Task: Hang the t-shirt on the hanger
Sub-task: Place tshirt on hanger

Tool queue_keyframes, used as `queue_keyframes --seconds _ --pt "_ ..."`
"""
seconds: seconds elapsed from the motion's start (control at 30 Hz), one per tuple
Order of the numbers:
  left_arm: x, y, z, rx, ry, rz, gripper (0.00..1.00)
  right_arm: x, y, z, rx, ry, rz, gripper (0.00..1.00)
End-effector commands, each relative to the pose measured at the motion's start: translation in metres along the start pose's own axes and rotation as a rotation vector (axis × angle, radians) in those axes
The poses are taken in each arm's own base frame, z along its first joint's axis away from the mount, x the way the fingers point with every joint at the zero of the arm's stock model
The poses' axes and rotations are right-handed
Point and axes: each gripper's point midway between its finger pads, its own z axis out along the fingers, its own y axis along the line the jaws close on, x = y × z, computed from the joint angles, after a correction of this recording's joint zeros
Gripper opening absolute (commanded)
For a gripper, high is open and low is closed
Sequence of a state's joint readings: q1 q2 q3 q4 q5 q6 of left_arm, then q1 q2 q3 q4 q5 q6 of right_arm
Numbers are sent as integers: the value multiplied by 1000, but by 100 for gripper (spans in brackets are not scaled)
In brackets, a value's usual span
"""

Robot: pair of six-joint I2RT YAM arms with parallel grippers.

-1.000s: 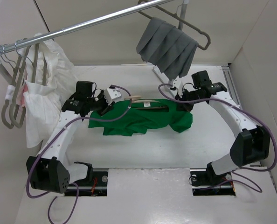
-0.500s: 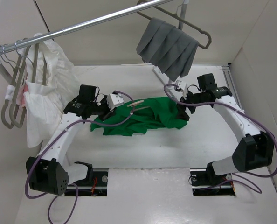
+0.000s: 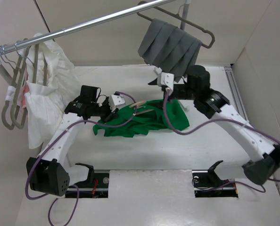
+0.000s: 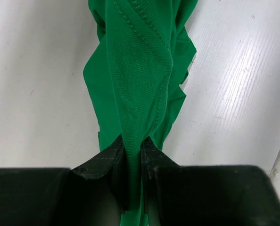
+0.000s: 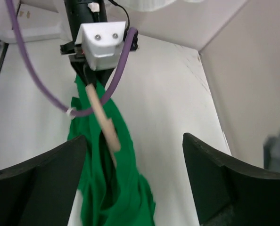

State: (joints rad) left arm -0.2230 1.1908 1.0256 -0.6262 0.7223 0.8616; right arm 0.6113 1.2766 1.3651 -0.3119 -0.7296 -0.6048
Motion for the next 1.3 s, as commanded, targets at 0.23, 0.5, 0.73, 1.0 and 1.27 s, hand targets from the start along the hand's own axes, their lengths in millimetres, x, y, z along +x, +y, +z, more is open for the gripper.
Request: queue_keyframes --seconds 0.23,0.5,0.73,1.0,1.27 --pt "-24 3 -7 -5 -60 43 0 6 16 61 -228 -75 32 56" --pt "-20 5 -7 -18 -52 17 0 23 21 56 -206 -17 56 0" --pt "-10 17 -11 27 -31 -59 0 50 20 1 -112 111 136 0" --pt "-11 35 -8 4 -1 -72 1 55 21 -44 -69 192 138 0" --pt "-31 38 -14 11 -55 -27 51 51 32 -37 -118 175 146 0"
